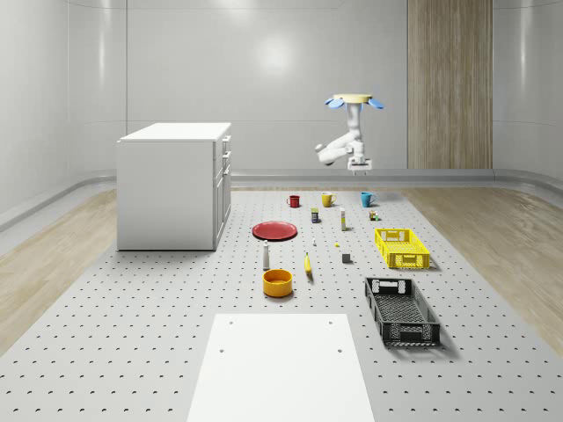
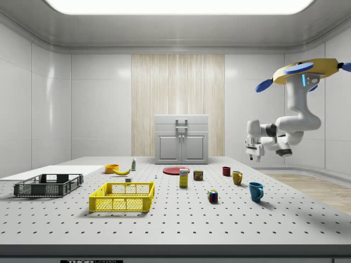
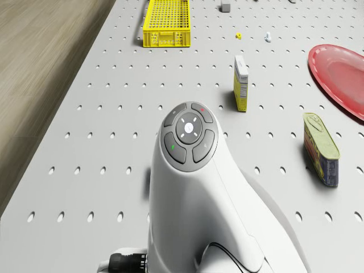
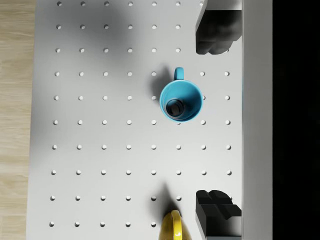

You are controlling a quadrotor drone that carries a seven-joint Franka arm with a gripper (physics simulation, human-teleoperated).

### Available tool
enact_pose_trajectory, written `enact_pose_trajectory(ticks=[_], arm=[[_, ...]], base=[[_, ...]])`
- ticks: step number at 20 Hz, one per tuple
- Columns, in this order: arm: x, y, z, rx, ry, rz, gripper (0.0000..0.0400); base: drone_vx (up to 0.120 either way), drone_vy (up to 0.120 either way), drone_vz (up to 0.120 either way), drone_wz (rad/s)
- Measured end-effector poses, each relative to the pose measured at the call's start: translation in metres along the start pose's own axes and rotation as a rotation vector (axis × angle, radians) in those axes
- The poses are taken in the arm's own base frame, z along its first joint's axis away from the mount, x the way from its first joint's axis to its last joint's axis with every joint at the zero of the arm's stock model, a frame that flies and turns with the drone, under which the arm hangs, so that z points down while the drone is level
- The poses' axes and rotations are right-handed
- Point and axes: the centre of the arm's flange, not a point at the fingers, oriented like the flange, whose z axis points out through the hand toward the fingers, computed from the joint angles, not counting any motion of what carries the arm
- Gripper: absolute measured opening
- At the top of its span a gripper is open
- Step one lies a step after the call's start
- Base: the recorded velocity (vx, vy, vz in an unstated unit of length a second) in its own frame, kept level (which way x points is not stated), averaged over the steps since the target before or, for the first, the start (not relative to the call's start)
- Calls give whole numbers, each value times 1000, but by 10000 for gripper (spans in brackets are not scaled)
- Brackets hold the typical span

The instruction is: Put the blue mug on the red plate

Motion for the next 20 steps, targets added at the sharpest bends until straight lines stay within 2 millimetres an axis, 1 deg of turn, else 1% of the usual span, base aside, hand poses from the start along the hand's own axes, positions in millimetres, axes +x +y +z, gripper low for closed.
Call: enact_pose_trajectory(ticks=[13, 16, 17, 20], arm=[[-2, -2, 0, -16, 18, 0, 400], [-2, -2, 0, -17, 19, 0, 400], [-2, -2, 0, -17, 19, 0, 400], [-2, -2, 2, -18, 19, 0, 400]], base=[[0, 0, -120, 0], [0, 120, -120, 0], [0, 0, -120, 0], [0, 0, -13, 0]])
